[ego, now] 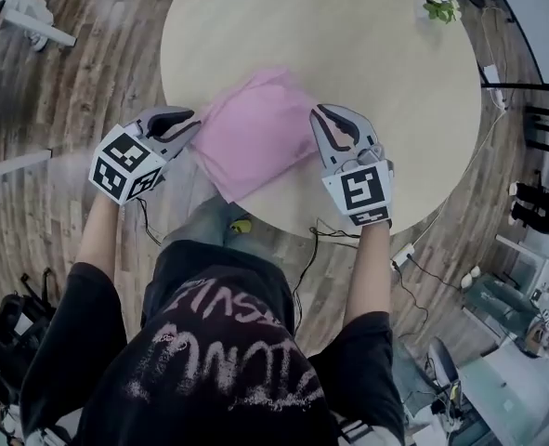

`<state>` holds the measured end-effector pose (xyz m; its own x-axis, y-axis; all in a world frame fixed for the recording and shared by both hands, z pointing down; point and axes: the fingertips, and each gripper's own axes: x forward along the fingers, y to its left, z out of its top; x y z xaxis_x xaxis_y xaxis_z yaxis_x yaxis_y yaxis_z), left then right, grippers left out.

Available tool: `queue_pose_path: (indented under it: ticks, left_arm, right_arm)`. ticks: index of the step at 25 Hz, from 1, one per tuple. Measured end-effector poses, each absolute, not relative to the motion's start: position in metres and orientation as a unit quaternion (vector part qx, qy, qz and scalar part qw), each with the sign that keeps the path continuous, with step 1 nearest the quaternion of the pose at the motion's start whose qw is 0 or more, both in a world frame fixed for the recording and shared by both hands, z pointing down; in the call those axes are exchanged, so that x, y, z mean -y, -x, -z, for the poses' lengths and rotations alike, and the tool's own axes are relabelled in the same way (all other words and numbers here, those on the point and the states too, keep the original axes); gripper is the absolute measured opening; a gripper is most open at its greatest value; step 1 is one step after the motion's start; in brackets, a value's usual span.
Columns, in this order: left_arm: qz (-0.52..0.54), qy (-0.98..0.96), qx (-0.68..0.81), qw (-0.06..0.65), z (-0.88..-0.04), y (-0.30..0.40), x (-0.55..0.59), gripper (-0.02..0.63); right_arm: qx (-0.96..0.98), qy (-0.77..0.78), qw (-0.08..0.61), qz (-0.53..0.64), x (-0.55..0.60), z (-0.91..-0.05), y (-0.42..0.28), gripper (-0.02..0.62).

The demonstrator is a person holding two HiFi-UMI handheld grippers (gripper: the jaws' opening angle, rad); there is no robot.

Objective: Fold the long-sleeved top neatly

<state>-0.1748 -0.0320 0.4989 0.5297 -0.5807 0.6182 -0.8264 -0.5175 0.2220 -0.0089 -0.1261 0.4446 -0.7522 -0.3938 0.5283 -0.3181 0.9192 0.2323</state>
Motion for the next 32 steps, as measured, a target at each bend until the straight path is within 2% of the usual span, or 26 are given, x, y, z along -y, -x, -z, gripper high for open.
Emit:
queue_pose_path:
  ticks: [2,6,13,24,32]
  left_arm:
    - [-0.229,-0.840,0.430,0.240,-0.488,0.165,0.024,0.062]
    - [-0.216,-0.849,0.434,0.208,-0.471,0.140,0.001,0.015]
    - [-0.192,-0.874,0.423,0.142,-0.429,0.092,-0.023,0.014]
    - [-0.171,-0.880,0.436,0.078,-0.375,0.049,-0.029,0.014]
    - [-0.144,-0.892,0.425,0.058,-0.349,0.057,-0.001,0.012]
  right_arm:
    - [0.931,-0.215,0.287,0.060,0.108,-0.438,-0.007,0.008]
    - [0.929,-0.266,0.255,0.035,0.066,-0.421,-0.040,0.005]
    - [0.902,-0.381,0.204,0.006,0.002,-0.389,-0.111,0.005]
    - [0.825,-0.547,0.128,-0.061,-0.060,-0.358,-0.222,0.005]
    - [0.764,-0.633,0.096,-0.079,-0.076,-0.335,-0.246,0.005]
